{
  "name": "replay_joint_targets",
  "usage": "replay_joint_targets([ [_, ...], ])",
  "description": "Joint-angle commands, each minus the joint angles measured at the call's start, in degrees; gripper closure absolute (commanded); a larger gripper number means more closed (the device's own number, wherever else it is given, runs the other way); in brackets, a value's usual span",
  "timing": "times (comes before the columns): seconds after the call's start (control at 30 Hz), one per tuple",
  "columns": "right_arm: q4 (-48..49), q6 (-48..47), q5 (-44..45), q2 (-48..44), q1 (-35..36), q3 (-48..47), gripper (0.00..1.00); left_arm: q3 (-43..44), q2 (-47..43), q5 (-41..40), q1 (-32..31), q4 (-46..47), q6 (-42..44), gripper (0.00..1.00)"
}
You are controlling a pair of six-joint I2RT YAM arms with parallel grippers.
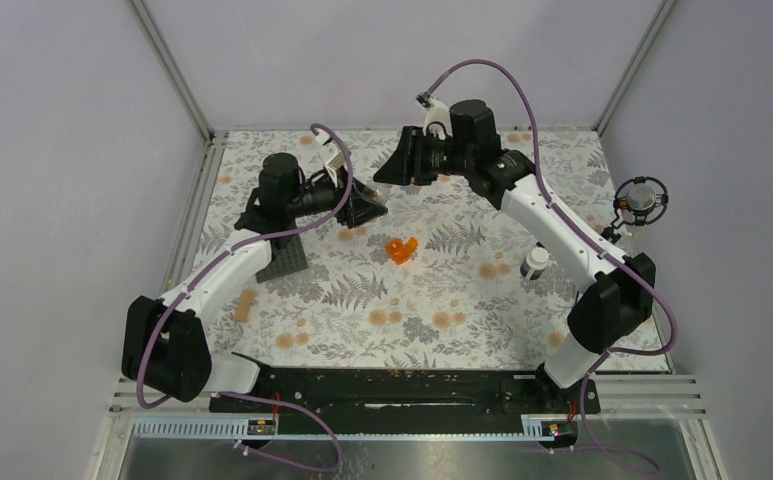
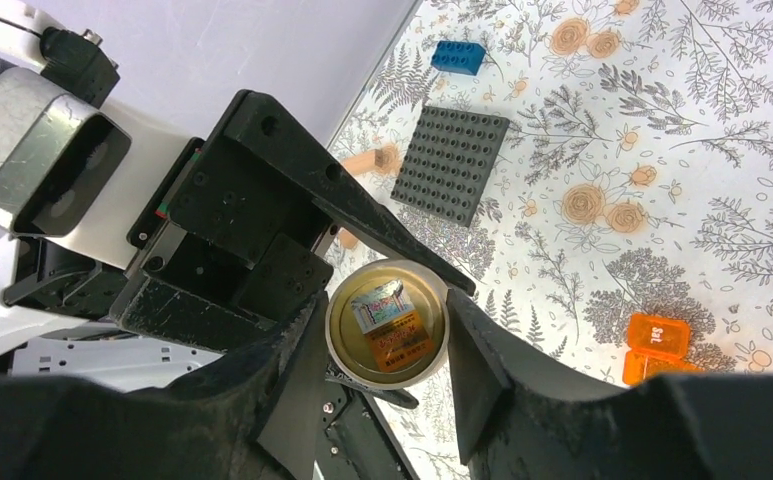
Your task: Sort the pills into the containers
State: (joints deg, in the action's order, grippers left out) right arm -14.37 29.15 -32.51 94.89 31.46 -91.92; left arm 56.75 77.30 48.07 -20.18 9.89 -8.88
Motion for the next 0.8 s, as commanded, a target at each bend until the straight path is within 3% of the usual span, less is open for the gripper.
replay_joint_targets([
  [0.0,-0.69,-5.39,-6.48,-0.37,-0.67,-3.20,0.80,2.64,-0.98,0.75,0.37,-0.26,2.79,1.00],
  [0.1,-0.49,-11.68,-15.29,-1.31,-2.47,-1.54,0.85,3.47,-1.37,4.87,0.32,-3.82,5.05,1.00],
  [0.27,-0.56,-23.72,-25.82,-5.60,-3.90,2.81,0.81,3.98,-1.59,13.31,0.32,-5.64,4.72,1.00],
  [0.3,-0.45,-23.14,-24.94,-5.83,-4.40,2.97,0.73,4.05,-1.59,13.19,0.38,-5.69,4.50,1.00],
  [0.33,-0.30,-22.10,-23.48,-5.85,-4.80,2.95,0.57,3.93,-1.57,12.71,0.34,-5.56,4.27,1.00],
  [0.37,0.01,-20.84,-21.55,-5.73,-4.98,2.89,0.34,3.84,-1.54,12.34,0.33,-5.46,4.23,1.00],
  [0.43,2.65,-16.59,-16.41,-5.43,-5.02,3.30,0.09,3.78,-1.26,11.24,0.32,-4.89,4.04,1.00],
  [0.5,5.54,-10.47,-12.94,-4.20,-4.85,3.44,0.01,4.10,-0.68,9.70,0.36,-4.69,3.88,1.00],
  [0.6,7.57,-1.88,-6.90,-2.57,-3.54,3.47,0.01,4.69,-0.05,7.00,0.40,-4.55,4.21,1.00],
  [0.77,-0.05,-1.98,2.96,-0.93,0.67,-0.10,0.01,5.47,0.96,2.77,0.24,-3.79,3.84,1.00],
])
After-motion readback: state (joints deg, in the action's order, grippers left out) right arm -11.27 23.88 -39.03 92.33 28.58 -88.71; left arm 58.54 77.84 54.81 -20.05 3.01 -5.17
